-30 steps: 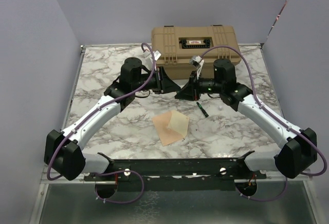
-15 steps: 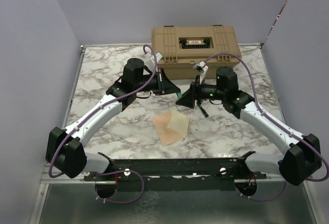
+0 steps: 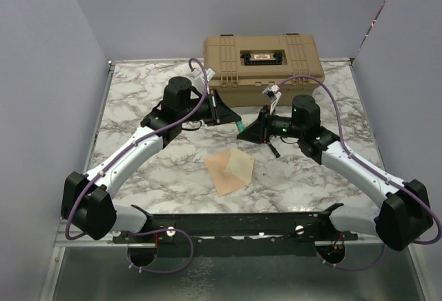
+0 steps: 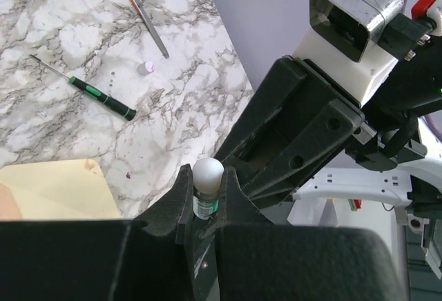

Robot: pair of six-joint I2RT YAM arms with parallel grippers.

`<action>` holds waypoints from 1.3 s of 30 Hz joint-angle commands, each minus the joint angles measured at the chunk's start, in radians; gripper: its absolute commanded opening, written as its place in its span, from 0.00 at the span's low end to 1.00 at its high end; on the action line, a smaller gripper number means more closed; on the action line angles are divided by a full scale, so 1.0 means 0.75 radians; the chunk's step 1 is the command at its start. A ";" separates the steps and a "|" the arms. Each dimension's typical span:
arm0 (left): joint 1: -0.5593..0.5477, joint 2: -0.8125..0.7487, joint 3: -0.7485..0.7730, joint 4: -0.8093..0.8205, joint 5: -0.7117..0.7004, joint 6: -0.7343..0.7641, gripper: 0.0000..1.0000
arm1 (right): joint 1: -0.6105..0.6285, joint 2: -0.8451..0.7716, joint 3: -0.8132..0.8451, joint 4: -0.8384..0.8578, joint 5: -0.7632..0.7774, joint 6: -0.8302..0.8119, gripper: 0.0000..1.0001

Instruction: Place the letter into the envelope and seal it

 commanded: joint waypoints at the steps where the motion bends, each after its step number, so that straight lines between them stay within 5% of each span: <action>1: 0.003 -0.036 0.021 -0.012 -0.002 -0.011 0.00 | 0.003 0.032 0.033 0.093 -0.022 0.038 0.17; 6: 0.003 -0.030 0.008 -0.011 0.031 -0.014 0.40 | 0.003 0.027 0.037 0.105 -0.044 0.033 0.02; 10: 0.001 -0.017 -0.016 -0.011 0.059 -0.018 0.49 | 0.003 0.036 0.054 0.107 -0.067 0.026 0.01; 24: -0.035 0.013 -0.031 -0.001 0.179 0.002 0.32 | 0.003 0.039 0.081 0.097 -0.070 0.005 0.00; 28: -0.037 0.014 -0.029 0.000 0.180 0.003 0.04 | 0.004 0.025 0.090 0.068 -0.041 0.000 0.02; 34: -0.034 -0.007 0.001 -0.001 0.013 -0.126 0.00 | 0.005 -0.090 0.019 0.046 0.124 -0.044 0.50; 39: -0.034 -0.035 0.014 -0.001 -0.174 -0.363 0.00 | 0.039 -0.211 -0.002 0.022 0.308 -0.177 0.62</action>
